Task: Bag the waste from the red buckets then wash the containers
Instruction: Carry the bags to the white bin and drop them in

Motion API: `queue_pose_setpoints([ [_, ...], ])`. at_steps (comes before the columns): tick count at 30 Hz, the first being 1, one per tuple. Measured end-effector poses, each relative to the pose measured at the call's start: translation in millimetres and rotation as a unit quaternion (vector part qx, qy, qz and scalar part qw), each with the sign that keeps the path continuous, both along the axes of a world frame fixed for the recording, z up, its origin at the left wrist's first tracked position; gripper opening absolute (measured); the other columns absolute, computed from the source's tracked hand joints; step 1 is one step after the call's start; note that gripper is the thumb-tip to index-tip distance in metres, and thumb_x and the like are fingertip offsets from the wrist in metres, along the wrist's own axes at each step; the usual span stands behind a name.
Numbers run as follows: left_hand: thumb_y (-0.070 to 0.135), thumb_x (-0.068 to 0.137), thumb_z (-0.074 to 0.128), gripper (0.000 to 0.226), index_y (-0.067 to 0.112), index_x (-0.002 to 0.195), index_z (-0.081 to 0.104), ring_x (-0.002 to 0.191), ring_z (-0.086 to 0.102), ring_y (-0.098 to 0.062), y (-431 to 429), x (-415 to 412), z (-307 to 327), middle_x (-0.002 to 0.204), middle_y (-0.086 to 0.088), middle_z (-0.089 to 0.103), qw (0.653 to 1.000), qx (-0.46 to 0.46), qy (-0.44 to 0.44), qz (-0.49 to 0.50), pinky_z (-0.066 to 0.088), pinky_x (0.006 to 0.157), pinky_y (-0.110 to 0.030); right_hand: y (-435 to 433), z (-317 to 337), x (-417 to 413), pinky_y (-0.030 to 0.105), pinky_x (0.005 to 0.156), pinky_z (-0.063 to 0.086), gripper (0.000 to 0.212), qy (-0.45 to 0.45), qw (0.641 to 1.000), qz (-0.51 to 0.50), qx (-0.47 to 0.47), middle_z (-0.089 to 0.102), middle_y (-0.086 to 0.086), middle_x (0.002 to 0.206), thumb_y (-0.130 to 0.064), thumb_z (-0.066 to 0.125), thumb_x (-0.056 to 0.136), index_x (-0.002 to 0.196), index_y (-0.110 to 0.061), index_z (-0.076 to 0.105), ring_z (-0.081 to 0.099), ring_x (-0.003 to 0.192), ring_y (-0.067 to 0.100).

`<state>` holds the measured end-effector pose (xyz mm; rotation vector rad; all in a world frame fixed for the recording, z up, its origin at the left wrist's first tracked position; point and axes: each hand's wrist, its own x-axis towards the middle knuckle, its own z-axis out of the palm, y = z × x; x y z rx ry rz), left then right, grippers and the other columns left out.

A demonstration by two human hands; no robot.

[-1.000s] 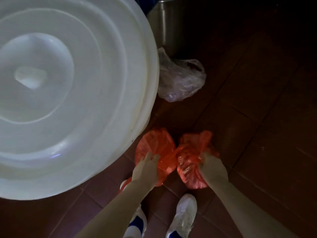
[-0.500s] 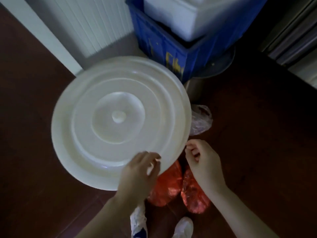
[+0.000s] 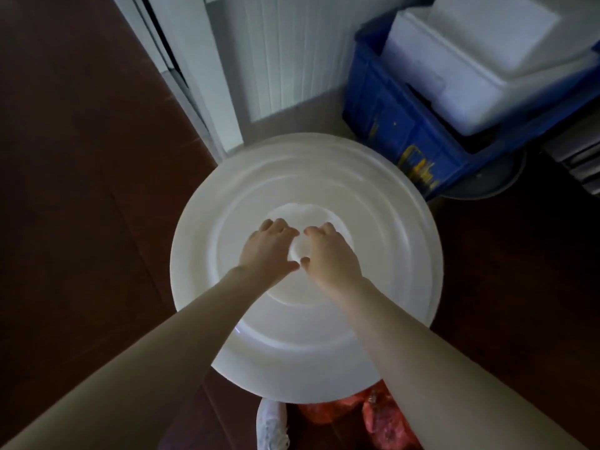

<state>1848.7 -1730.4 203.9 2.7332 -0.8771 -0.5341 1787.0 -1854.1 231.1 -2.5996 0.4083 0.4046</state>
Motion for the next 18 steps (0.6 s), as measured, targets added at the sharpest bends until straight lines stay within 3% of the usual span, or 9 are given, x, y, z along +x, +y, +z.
queue_pose_setpoints([
  [8,0.041,0.086,0.067,0.046,0.022,0.127,0.06,0.115,0.047,-0.018,13,5,-25,0.122,0.002,0.056,0.998,-0.052,-0.006,-0.023,0.039,0.096,-0.029,11,-27,13,0.026,0.07,0.042,0.034,0.023,0.993,0.078,-0.082,0.051,0.008,0.113,-0.026,0.064,0.091,0.12,-0.012,0.054,0.063,0.091,0.024],
  [18,0.041,0.084,0.069,0.05,0.027,0.131,0.056,0.114,0.048,-0.018,69,-34,5,0.122,0.004,0.056,0.997,-0.07,-0.012,0.013,0.039,0.096,-0.029,46,6,-13,0.026,0.066,0.036,0.025,-0.003,0.984,0.164,-0.069,0.051,0.007,0.108,-0.024,0.058,0.095,0.115,-0.01,0.055,0.062,0.087,0.026],
])
